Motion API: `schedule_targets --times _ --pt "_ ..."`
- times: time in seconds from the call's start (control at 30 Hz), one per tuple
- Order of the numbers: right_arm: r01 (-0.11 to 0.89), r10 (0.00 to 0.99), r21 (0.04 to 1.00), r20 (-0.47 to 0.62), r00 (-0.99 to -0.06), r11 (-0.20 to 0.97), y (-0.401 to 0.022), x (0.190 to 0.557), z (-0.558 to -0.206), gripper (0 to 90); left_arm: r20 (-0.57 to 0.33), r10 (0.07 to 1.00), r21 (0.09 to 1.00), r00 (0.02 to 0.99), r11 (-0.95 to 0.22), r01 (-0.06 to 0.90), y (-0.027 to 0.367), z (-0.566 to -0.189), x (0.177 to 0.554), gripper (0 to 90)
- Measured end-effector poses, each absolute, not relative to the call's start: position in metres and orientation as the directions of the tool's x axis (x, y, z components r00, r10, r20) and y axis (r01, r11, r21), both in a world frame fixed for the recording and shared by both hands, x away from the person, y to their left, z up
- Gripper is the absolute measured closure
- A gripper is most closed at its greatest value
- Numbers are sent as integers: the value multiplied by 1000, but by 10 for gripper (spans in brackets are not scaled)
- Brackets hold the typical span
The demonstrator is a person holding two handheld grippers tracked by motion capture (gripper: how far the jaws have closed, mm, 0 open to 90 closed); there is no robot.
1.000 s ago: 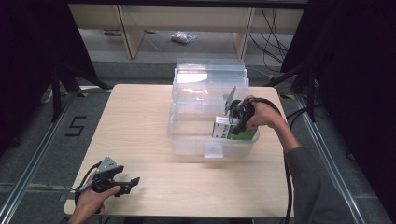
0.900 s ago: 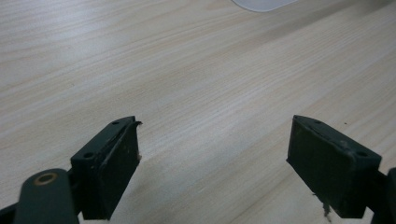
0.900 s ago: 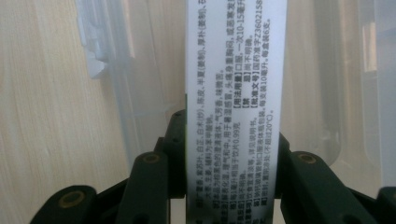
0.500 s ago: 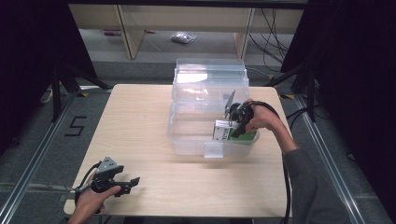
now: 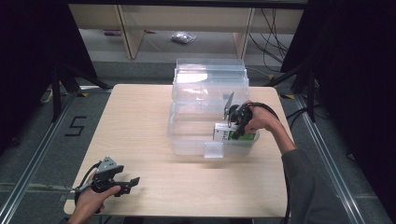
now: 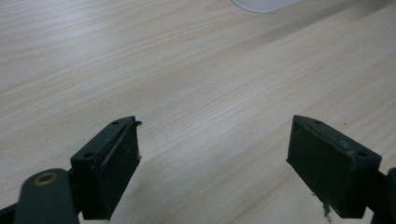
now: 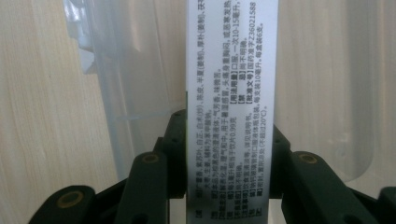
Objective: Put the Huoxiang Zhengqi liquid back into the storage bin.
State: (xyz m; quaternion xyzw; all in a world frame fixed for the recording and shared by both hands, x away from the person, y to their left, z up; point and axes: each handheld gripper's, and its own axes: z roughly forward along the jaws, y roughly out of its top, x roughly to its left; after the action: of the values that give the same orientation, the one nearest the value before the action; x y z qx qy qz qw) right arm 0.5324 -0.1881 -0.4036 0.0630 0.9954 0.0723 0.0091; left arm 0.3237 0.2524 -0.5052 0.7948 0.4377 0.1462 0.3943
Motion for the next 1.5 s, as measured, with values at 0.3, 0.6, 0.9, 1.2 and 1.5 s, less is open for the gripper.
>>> schedule_targets --times 0.3,0.6,0.9,1.2,1.5 --pt "140 137 146 28 -990 979 -185 530 -406 627 -116 816 751 566 -301 587 252 -505 323 160" --pt "153 155 207 5 -988 966 -195 527 -383 615 -132 819 764 558 -274 584 250 -506 323 160" --pt "210 222 263 -17 -975 942 -203 520 -367 557 -107 815 751 570 -310 584 252 -505 324 160" --pt "220 245 315 -42 -969 923 -204 517 -356 471 -112 816 750 567 -305 587 252 -504 323 160" --pt "288 325 385 -32 -945 877 -204 507 -348 417 -114 816 756 567 -298 582 252 -505 323 160"
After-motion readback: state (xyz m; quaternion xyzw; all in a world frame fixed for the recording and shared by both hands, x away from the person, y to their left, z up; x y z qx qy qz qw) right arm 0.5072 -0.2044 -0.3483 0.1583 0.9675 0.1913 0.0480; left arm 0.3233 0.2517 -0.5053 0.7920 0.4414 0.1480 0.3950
